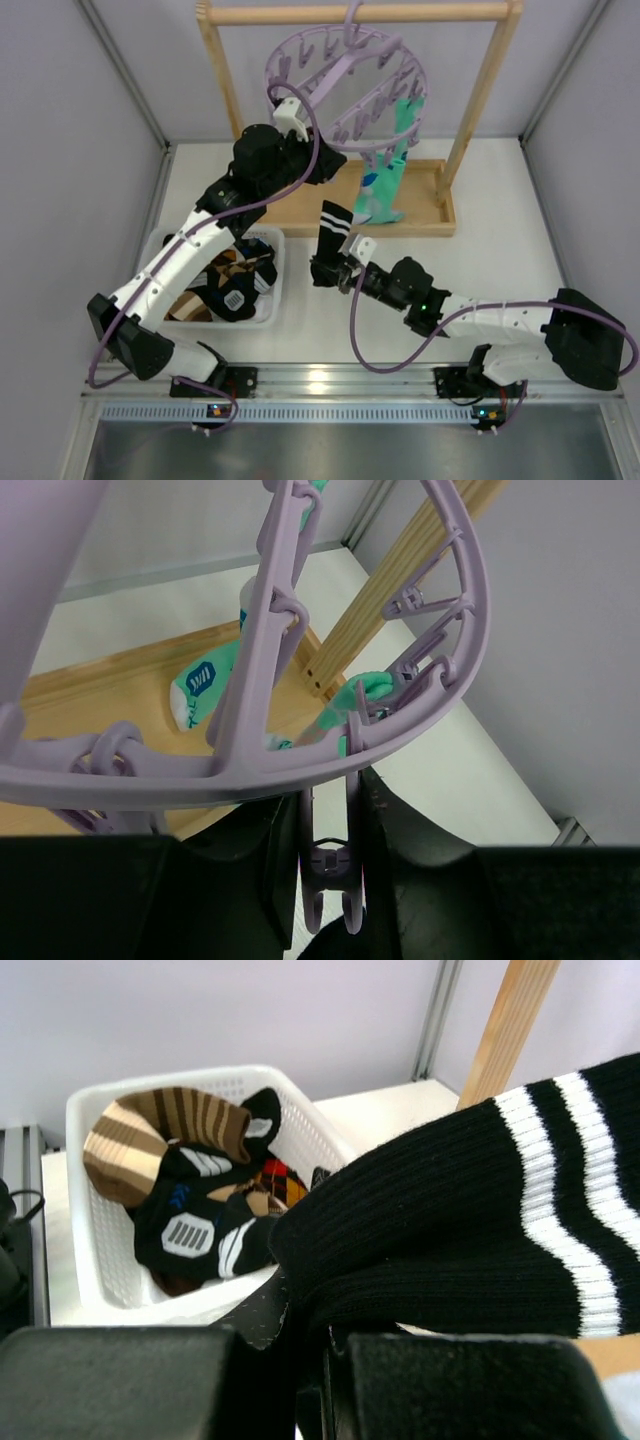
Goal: Remove the socks clipped to the hanger
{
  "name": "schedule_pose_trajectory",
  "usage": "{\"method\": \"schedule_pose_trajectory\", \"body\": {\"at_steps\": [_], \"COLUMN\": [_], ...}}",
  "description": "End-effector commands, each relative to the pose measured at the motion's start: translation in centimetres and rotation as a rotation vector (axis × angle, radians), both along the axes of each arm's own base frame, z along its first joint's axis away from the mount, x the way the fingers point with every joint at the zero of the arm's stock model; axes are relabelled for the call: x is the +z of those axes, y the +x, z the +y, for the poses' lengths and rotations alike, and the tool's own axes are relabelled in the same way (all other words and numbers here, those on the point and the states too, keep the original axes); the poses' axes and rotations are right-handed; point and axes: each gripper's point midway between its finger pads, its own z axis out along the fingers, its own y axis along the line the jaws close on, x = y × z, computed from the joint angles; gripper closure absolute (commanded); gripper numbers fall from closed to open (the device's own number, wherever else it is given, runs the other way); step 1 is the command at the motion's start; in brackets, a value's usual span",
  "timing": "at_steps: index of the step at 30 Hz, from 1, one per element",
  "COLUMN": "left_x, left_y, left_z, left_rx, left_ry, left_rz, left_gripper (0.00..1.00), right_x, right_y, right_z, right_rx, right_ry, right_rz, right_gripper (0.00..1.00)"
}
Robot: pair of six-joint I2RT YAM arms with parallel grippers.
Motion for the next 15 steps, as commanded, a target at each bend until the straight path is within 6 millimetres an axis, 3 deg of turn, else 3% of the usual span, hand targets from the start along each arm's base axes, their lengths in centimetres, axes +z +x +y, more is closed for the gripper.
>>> {"method": "schedule_pose_trajectory", "body": {"at_steps": [1,5,9,10,11,13,15], "left_x": [2.1,1.5,0.6,-0.8,-0.5,-1.7,-2.3], "left_y": [0.6,0.1,-0.4,-0.5,-0.8,-0.9,-1.5], "left_z": [-0.2,0.3,2.0,2.5,3.4,5.0,7.8], "left_rx": [0.006,0.011,0.065,0.082,0.115,0.182,0.287], "left_ry": [-0.045,-0.033,-0.006,0.022,0.024,0.060,0.100], "left_rz": [-0.075,-0.070,-0.076,-0.056,-0.064,-0.044,-0.027], "left_gripper": [0.69,0.35,0.20,0.18,0.12,0.04,0.02], "right_x": [1.4,0.9,-0.5,-0.6,-0.6,-1.3,-1.1], "right_y": [-0.5,-0.3,-0.2,-0.1,-0.1,0.2,0.6], "right_z": [-0.5,-1.4,-2.5,-2.8,-3.1,-3.5,-3.5], "right_rx": [0.009,-0.025,-0.063,-0.078,-0.086,-0.112,-0.126], "right_ry": [0.057,0.048,0.030,0.030,0.033,0.010,0.006], "right_rz": [-0.004,0.014,0.056,0.065,0.070,0.098,0.114], "right_gripper": [1.00,1.00,1.00,1.00,1.00,1.00,1.00]}}
